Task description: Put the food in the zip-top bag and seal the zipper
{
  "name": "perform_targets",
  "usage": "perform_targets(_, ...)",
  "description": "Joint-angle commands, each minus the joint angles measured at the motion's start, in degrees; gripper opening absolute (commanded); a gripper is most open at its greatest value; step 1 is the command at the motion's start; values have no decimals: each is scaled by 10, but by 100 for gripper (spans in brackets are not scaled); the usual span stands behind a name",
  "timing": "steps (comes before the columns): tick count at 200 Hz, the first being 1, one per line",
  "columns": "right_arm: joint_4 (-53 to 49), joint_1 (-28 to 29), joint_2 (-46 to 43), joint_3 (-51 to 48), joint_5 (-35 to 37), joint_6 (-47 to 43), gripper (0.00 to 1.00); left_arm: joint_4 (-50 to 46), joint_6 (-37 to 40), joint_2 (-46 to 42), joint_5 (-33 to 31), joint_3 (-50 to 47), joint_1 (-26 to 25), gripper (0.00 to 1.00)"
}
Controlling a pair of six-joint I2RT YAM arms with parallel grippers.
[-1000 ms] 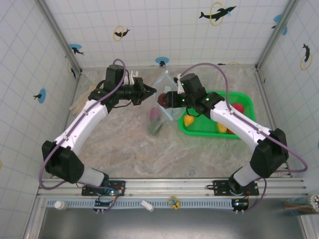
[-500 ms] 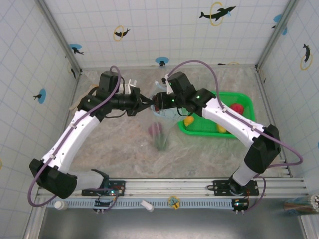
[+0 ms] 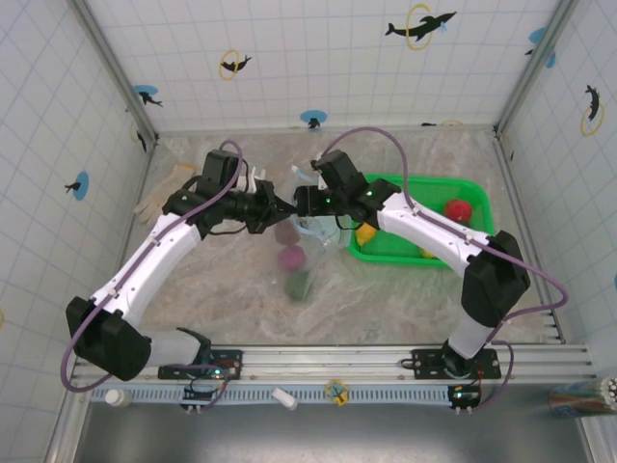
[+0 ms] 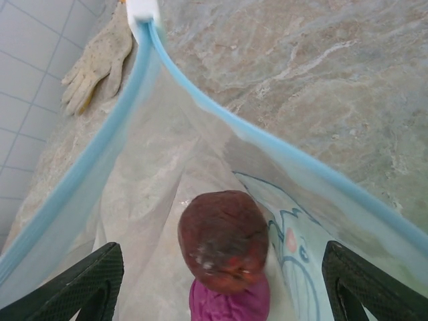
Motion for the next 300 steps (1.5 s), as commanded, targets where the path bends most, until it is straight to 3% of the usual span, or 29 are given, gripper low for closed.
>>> perform_targets(1,56,1,-45,-28,-41,0,80,16,6,-4,-17,-9,0,0)
perform_targets(39,65,-40,-127,-79,-65,-9,77,0,32,9,-47,21,10,0)
perform_targets(97,54,-164,-274,-196,-101,-24,76,-128,142,121,-114,204,6,0)
perform_targets(139,-91,-232,-304,-220,112,-66,76,-129,159,183,-94,251,-26,0)
perform_targets(158,-105,-260,-307,-245,191,-65,78,-136,166,229,-106,293,-58,0)
perform_targets(189,-65,-270,-284,-281,285,-96,81,-147,170,308,-115,373,-106,0)
perform_targets(242,-35,-357,-178,-262,293,-96,88,-154,177,318,-135,380,-113,0)
perform_targets(273,-14,-394,-97,-236,286,-109,99,-169,183,299,-153,376,-113,0)
perform_targets(300,-16,-409,-35,-196,302,-135,99,-178,191,270,-168,350,-111,0)
